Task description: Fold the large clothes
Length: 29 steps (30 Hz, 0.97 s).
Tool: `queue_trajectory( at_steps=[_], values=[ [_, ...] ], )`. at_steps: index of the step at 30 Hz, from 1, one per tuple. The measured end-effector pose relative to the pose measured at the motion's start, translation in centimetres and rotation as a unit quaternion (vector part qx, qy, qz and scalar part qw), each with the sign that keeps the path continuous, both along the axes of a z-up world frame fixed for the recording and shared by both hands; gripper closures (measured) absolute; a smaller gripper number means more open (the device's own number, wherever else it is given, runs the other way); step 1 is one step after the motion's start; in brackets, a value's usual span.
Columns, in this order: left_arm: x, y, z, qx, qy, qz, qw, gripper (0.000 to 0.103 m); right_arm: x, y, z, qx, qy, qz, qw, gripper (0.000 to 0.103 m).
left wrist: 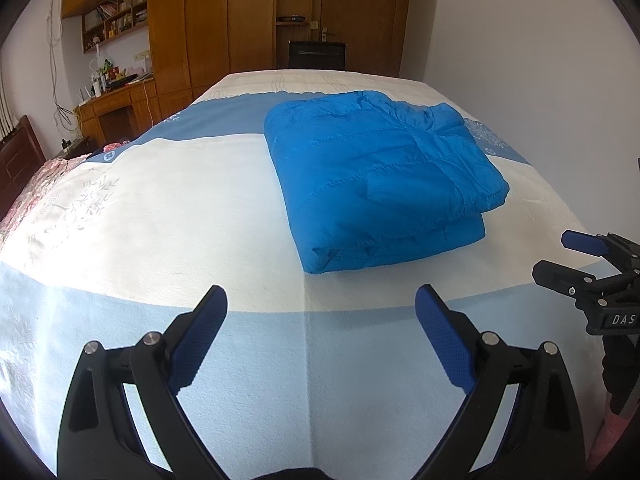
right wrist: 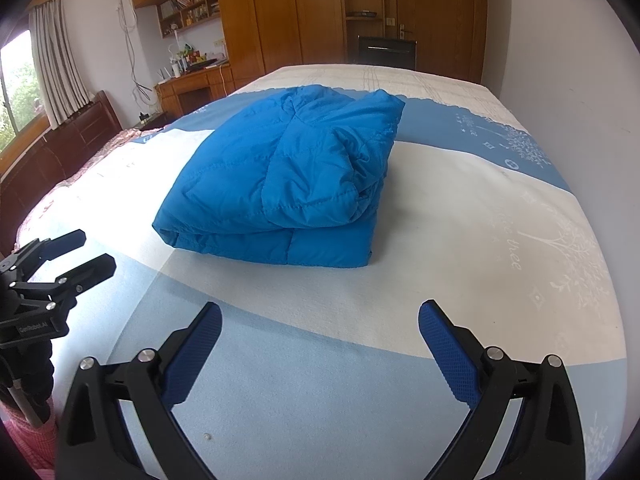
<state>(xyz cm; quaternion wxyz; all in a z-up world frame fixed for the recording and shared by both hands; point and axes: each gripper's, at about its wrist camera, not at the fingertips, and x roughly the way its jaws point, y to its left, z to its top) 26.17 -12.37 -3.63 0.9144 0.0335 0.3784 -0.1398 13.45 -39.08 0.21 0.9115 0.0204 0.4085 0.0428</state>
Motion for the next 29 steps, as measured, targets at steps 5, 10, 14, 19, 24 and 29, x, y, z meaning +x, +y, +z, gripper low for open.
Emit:
queue_trajectory(
  at_steps=[5, 10, 14, 19, 24, 29],
  values=[
    [-0.02, 0.11, -0.06, -0.003, 0.001, -0.001, 1.0000, 0.009, 0.28, -0.06, -0.27, 0.001, 0.003, 0.000, 1.000, 0.004],
    [-0.13, 0.24, -0.01, -0.003, -0.002, 0.000, 1.0000, 0.009, 0.39, -0.13, -0.35, 0.001, 0.003, 0.000, 1.000, 0.004],
    [-0.11, 0.28, 0.01, -0.003, -0.002, 0.000, 1.0000, 0.009, 0.39, -0.13, -0.35, 0.001, 0.003, 0.000, 1.000, 0.004],
    [-0.14, 0.25, -0.06, -0.001, 0.000, -0.001, 1.0000, 0.009, 0.43, -0.19, -0.40, 0.002, 0.003, -0.001, 1.000, 0.004],
    [-0.06, 0.43, -0.12, -0.002, 0.005, 0.000, 1.0000, 0.009, 0.46, -0.23, -0.41, 0.002, 0.003, -0.001, 1.000, 0.004],
    [-0.04, 0.58, -0.12, -0.002, 0.005, 0.001, 1.0000, 0.009, 0.44, -0.23, -0.44, 0.003, 0.002, 0.000, 1.000, 0.004]
  ],
)
